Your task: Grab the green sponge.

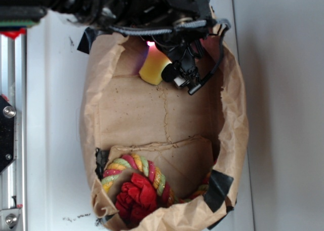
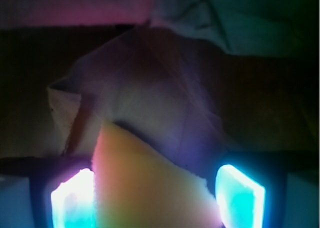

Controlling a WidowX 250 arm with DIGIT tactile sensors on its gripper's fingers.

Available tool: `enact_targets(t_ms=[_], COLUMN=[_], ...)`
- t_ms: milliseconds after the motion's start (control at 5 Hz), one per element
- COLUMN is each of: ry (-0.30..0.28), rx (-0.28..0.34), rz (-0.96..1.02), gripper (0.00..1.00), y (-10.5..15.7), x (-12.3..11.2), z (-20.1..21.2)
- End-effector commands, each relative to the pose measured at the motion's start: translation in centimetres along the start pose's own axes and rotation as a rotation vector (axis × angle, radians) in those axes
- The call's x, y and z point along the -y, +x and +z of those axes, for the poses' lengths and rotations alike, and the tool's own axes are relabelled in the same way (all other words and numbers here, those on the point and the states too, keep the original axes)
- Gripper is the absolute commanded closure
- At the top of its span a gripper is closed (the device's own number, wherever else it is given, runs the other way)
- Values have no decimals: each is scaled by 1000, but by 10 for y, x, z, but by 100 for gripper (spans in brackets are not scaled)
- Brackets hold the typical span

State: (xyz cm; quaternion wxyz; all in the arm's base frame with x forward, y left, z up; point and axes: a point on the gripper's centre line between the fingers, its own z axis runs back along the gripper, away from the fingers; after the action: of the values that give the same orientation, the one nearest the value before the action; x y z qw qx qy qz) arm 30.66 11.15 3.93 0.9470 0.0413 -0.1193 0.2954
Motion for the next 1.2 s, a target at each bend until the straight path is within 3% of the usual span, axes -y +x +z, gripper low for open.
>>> enact_targets(t_ms=[0, 200, 1000], ry=[15, 34, -13], rx=[22, 3, 23], rz=[-9, 13, -21], gripper=[0, 100, 100], y=[3, 0, -8], x=[-2, 0, -2], z=[3, -1, 33])
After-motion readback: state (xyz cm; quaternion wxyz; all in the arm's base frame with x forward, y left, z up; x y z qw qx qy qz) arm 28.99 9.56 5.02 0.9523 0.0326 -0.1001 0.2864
